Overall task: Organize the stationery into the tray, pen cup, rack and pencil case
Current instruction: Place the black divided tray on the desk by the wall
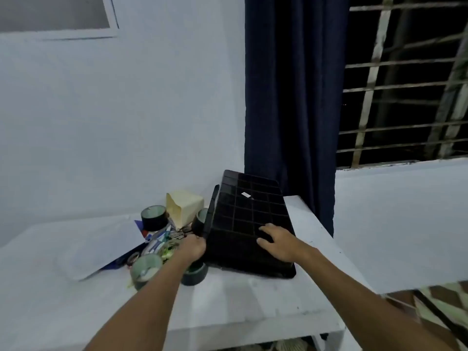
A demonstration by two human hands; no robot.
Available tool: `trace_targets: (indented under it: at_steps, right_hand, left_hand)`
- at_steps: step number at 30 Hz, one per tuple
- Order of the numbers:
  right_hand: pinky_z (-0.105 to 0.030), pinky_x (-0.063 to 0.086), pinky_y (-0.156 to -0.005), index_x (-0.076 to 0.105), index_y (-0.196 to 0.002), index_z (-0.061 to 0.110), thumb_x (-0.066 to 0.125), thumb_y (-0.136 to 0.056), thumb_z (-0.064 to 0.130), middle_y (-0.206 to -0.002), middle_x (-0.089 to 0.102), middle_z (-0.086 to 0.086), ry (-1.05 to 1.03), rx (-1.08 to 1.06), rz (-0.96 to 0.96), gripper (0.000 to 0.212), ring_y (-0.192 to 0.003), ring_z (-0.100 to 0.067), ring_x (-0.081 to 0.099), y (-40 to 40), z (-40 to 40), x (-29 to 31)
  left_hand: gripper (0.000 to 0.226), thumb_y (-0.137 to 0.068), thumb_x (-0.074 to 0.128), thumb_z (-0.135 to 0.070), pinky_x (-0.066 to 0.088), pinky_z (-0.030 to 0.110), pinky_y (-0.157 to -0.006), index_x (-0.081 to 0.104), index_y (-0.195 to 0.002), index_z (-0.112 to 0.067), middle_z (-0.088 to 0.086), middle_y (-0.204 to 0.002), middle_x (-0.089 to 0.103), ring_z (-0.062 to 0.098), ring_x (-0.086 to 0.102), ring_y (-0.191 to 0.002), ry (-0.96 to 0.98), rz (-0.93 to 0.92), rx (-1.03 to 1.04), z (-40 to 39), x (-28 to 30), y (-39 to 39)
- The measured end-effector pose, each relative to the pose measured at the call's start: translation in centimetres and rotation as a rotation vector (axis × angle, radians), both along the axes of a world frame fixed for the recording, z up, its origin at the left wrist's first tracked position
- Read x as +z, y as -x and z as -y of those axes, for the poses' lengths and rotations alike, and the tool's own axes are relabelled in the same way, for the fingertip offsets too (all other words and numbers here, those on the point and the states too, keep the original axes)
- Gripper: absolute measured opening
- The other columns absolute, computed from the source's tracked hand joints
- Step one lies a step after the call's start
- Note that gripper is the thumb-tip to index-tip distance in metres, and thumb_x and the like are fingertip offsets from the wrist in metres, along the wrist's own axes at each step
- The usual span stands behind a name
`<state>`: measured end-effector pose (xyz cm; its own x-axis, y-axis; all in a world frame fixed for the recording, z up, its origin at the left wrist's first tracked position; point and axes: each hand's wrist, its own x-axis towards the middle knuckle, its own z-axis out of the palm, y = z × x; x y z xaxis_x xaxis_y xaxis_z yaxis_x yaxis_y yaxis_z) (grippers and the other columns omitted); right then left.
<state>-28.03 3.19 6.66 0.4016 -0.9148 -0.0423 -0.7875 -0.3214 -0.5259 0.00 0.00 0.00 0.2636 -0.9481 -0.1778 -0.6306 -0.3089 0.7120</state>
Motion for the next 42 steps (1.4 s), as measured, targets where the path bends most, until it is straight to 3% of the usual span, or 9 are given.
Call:
trace_targets:
  at_steps: [9, 14, 20, 23, 27, 33, 36, 39, 42]
  right_hand:
    - [-0.036, 0.023, -0.116, 0.033, -0.147, 0.022, 0.042, -0.097, 0.045, -0.152, 0.032, 0.001, 0.018, 0.019, 0.076, 0.055, -0.142, -0.021, 0.026, 2.2, 0.0, 0.5]
    - [-0.022, 0.025, -0.108, 0.038, -0.144, 0.027, 0.042, -0.097, 0.045, -0.149, 0.040, 0.004, -0.010, -0.074, 0.430, 0.051, -0.138, -0.013, 0.034, 4.3, -0.6, 3.3]
    - [-0.031, 0.028, -0.114, 0.040, -0.142, 0.029, 0.042, -0.097, 0.046, -0.148, 0.039, 0.009, 0.043, -0.157, 0.767, 0.048, -0.136, -0.009, 0.035, 6.2, -2.3, 8.5]
    - [-0.025, 0.038, -0.099, 0.045, -0.138, 0.030, 0.046, -0.090, 0.058, -0.134, 0.048, 0.013, -0.044, -0.233, 0.751, 0.056, -0.120, -0.005, 0.047, 8.1, -2.5, 9.1]
    - [-0.036, 0.042, -0.104, 0.052, -0.132, 0.032, 0.051, -0.060, 0.086, -0.132, 0.056, 0.006, -0.089, -0.386, 0.670, 0.090, -0.118, -0.015, 0.054, 10.8, -2.8, 7.8]
    - [-0.050, 0.036, -0.109, 0.047, -0.137, 0.024, 0.048, -0.041, 0.097, -0.146, 0.040, -0.007, -0.008, -0.590, 0.400, 0.121, -0.134, -0.029, 0.036, 11.5, -3.1, 8.3]
    - [-0.049, 0.042, -0.100, 0.060, -0.112, 0.017, 0.053, -0.059, 0.079, -0.123, 0.054, -0.009, 0.076, -0.621, 0.163, 0.082, -0.123, -0.032, 0.043, 11.7, -3.5, 8.8]
    - [-0.036, 0.050, -0.076, 0.059, -0.087, 0.013, 0.057, -0.077, 0.048, -0.087, 0.060, -0.002, 0.099, -0.558, 0.254, 0.036, -0.092, -0.026, 0.059, 13.7, -3.3, 9.1]
    - [-0.032, 0.044, -0.064, 0.058, -0.081, 0.010, 0.056, -0.076, 0.031, -0.083, 0.061, -0.005, 0.033, -0.588, 0.423, 0.021, -0.079, -0.023, 0.058, 16.9, -2.5, 8.2]
  left_hand:
    - [0.043, -0.074, 0.053, -0.024, 0.054, 0.043, -0.086, 0.059, -0.110, 0.000, 0.017, -0.103, 0.065, 0.034, 0.064, -0.093, 0.071, -0.333, 0.292, -0.6, 4.0, 3.6]
    - [0.017, -0.090, 0.043, -0.018, 0.037, 0.024, -0.048, 0.052, -0.083, -0.006, 0.011, -0.069, 0.049, 0.024, 0.047, -0.056, 0.186, -0.436, 0.272, -2.5, 11.2, 9.3]
    - [0.025, -0.090, 0.044, -0.027, 0.042, 0.029, -0.062, 0.059, -0.087, -0.006, 0.012, -0.081, 0.060, 0.025, 0.058, -0.074, 0.345, -0.507, 0.080, -4.2, 16.1, 17.7]
    - [0.037, -0.092, 0.040, -0.041, 0.049, 0.031, -0.081, 0.061, -0.103, -0.013, 0.004, -0.097, 0.066, 0.020, 0.063, -0.092, 0.296, -0.568, -0.072, -5.2, 16.4, 21.4]
    - [0.038, -0.100, 0.032, -0.039, 0.044, 0.024, -0.063, 0.065, -0.095, -0.021, -0.004, -0.083, 0.068, 0.007, 0.062, -0.076, 0.205, -0.638, -0.154, -6.6, 14.6, 24.4]
    - [0.068, -0.087, 0.022, -0.060, 0.044, 0.041, -0.102, 0.058, -0.127, -0.018, 0.012, -0.124, 0.062, 0.026, 0.060, -0.108, -0.056, -0.358, -0.175, -7.1, 7.7, 24.7]
    - [0.072, -0.090, 0.020, -0.064, 0.045, 0.037, -0.100, 0.057, -0.129, -0.016, 0.014, -0.126, 0.060, 0.025, 0.060, -0.108, -0.193, -0.300, -0.192, -7.4, 5.9, 24.6]
    - [0.069, -0.092, 0.021, -0.060, 0.039, 0.041, -0.105, 0.051, -0.132, -0.012, 0.015, -0.132, 0.053, 0.030, 0.049, -0.120, -0.195, 0.042, -0.164, -7.2, 4.2, 24.1]
    - [0.059, -0.093, 0.031, -0.054, 0.029, 0.044, -0.107, 0.039, -0.136, -0.015, 0.013, -0.141, 0.038, 0.032, 0.033, -0.132, -0.182, 0.310, -0.054, -7.4, 3.0, 22.6]
